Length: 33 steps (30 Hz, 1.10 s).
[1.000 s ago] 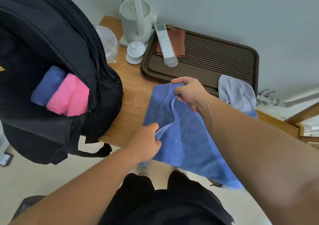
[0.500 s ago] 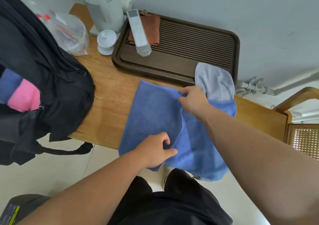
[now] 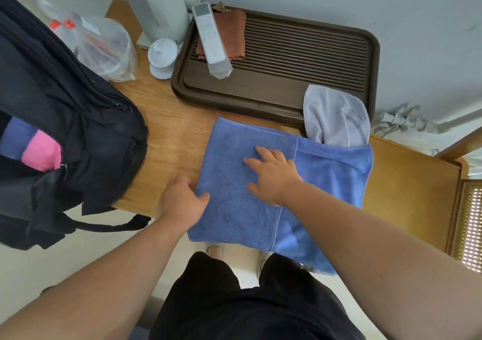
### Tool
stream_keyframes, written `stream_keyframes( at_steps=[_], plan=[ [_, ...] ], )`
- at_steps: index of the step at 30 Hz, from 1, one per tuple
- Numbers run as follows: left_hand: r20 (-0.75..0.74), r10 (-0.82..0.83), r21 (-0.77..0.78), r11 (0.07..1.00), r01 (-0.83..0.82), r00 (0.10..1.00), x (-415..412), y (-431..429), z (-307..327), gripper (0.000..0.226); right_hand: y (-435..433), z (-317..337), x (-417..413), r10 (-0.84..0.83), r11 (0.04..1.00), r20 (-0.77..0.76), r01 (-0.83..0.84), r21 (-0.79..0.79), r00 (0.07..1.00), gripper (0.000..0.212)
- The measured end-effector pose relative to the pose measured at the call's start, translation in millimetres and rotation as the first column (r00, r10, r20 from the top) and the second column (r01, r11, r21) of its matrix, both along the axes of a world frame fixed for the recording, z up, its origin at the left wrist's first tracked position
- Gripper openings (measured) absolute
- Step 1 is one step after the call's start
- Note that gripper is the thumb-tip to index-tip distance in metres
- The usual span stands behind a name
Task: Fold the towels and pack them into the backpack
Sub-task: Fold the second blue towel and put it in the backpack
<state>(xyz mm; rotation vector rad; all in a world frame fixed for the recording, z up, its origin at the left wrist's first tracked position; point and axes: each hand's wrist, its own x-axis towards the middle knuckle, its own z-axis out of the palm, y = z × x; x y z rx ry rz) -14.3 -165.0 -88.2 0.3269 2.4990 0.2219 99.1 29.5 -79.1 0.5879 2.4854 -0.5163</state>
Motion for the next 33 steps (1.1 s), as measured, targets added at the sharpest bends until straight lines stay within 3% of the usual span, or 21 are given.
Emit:
stream_keyframes(
  at_steps=[3, 7, 13, 20, 24, 29, 33],
  plan=[
    [0.053, -0.089, -0.071, 0.993, 0.093, 0.995, -3.3, -5.6, -3.9, 0.03, -3.5, -4.5, -10.7, 0.013, 0.999, 0.057, -0.015, 0.035, 0.998, 0.076],
    [0.125, -0.081, -0.005, 0.997, 0.083, 0.989, -8.7, -8.1, -6.5, 0.028, -15.0, -12.4, -16.7, 0.067, 0.996, 0.151, -0.075, 0.05, 0.986, 0.094],
    [0.105, -0.091, 0.073, 0.994, 0.084, 0.99, -34.7, -29.3, -1.7, 0.029, -34.5, -20.1, -36.5, 0.089, 0.994, 0.118, -0.096, 0.054, 0.989, 0.107],
    [-0.096, -0.183, -0.06, 0.982, 0.178, 0.978, -71.5, -54.8, 6.6, 0.026, -61.9, -22.8, -98.5, 0.068, 0.998, 0.061, -0.068, 0.0, 0.996, 0.097],
    [-0.122, -0.34, -0.054, 0.94, 0.336, 0.932, -69.9, -50.2, 14.5, 0.021, -60.1, -18.2, -105.2, 0.012, 0.999, -0.011, -0.013, -0.047, 1.0, 0.087],
    [-0.072, -0.558, 0.025, 0.827, 0.561, 0.827, -40.1, -24.4, 15.5, 0.027, -43.0, -7.6, -60.3, -0.224, 0.972, -0.252, 0.236, 0.018, 0.942, 0.061],
    [-0.062, -0.683, 0.081, 0.723, 0.686, 0.727, -9.3, -0.2, 13.1, 0.032, -23.2, -2.3, 1.0, -0.378, 0.879, -0.413, 0.461, 0.121, 0.829, 0.04]
  ],
)
